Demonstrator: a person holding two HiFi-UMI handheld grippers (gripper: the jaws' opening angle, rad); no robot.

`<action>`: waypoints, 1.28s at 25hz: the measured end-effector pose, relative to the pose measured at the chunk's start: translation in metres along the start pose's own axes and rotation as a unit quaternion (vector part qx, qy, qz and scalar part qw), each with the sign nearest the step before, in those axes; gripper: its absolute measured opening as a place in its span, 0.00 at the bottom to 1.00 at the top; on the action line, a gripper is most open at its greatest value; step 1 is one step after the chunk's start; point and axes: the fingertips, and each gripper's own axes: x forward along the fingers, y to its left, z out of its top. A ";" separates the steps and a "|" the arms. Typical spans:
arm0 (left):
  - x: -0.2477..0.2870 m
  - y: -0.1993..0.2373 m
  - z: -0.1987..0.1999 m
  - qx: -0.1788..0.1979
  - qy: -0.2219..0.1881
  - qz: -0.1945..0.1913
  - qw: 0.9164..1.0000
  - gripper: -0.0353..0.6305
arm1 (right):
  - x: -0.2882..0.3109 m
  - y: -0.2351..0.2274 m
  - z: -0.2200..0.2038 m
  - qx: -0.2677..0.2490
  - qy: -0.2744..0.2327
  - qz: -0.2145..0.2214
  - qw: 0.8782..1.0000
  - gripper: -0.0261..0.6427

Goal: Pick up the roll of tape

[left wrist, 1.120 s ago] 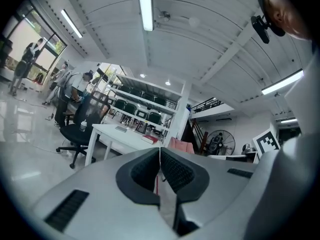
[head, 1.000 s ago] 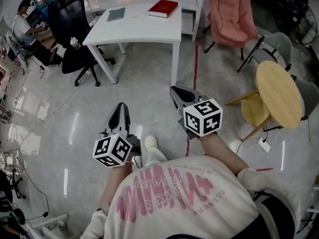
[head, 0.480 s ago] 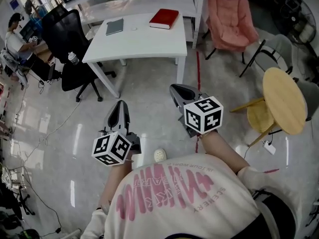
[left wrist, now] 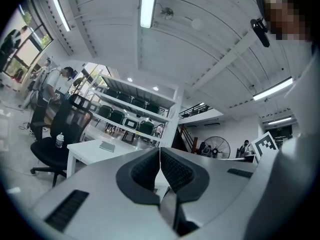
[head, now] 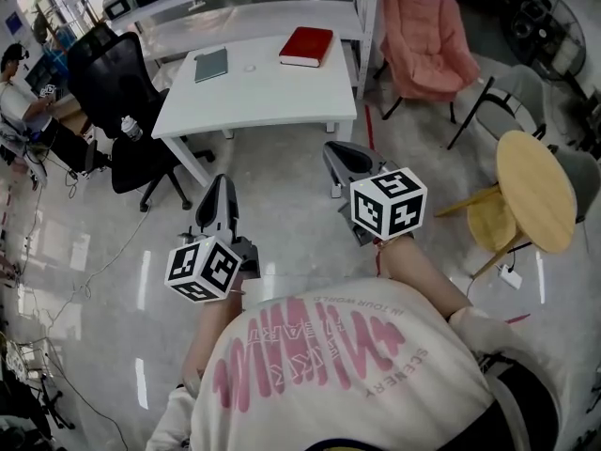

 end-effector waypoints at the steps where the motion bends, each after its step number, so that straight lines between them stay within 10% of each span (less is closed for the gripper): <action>1: 0.003 0.006 0.003 0.001 -0.002 -0.002 1.000 0.09 | 0.006 0.000 0.002 -0.001 -0.003 -0.003 1.000 0.06; 32: 0.074 0.099 0.030 -0.024 -0.027 -0.008 0.999 0.09 | 0.114 -0.012 0.022 -0.036 -0.008 -0.008 0.999 0.06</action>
